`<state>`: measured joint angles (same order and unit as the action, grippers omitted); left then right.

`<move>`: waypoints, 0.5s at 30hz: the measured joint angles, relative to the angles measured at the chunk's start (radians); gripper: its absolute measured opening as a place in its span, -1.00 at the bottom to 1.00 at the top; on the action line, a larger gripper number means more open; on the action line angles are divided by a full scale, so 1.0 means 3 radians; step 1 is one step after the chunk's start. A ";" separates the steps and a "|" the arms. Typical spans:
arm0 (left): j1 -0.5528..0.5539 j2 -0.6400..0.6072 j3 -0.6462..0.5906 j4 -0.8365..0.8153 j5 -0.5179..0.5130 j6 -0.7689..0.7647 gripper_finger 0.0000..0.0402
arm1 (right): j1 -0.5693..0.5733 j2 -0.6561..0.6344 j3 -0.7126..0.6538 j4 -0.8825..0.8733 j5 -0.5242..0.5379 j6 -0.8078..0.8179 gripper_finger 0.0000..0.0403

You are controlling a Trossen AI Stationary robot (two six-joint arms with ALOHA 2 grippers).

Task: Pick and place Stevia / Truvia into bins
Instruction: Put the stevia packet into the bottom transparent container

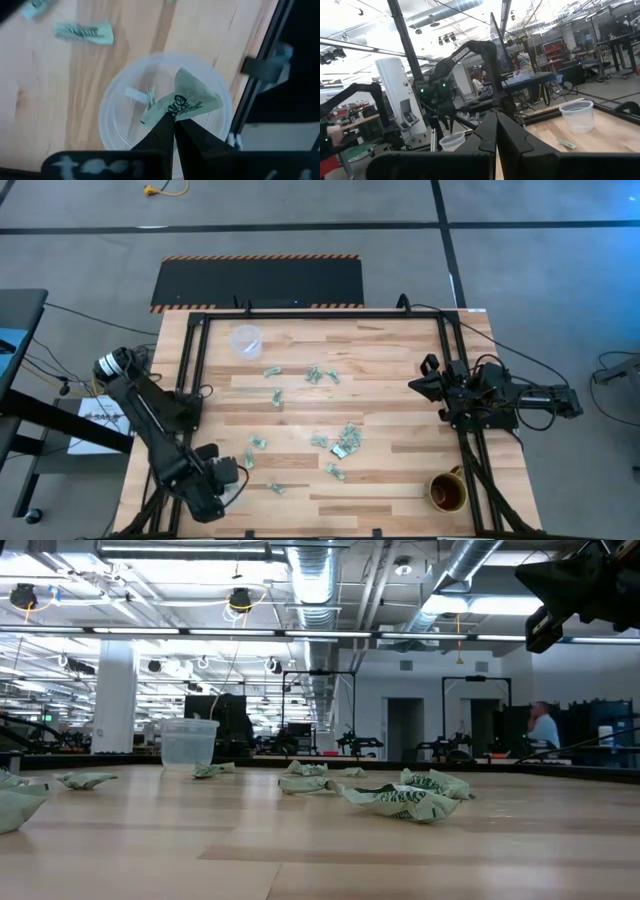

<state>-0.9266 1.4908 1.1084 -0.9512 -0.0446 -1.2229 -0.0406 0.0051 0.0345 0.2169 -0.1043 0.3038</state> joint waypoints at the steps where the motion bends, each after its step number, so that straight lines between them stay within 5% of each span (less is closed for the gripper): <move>1: 0.0002 0.0036 0.0001 -0.0001 0.0008 0.0005 -1.00 | 0.0000 0.0000 0.0000 0.0000 -0.0001 0.0000 -1.00; 15: 0.0027 0.0121 0.0001 -0.0162 0.0022 -0.0280 -0.86 | 0.0001 0.0000 0.0001 0.0000 0.0000 0.0001 -1.00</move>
<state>-0.9184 1.5272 1.1088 -0.9999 -0.0380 -1.3070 -0.0402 0.0051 0.0349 0.2169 -0.1043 0.3041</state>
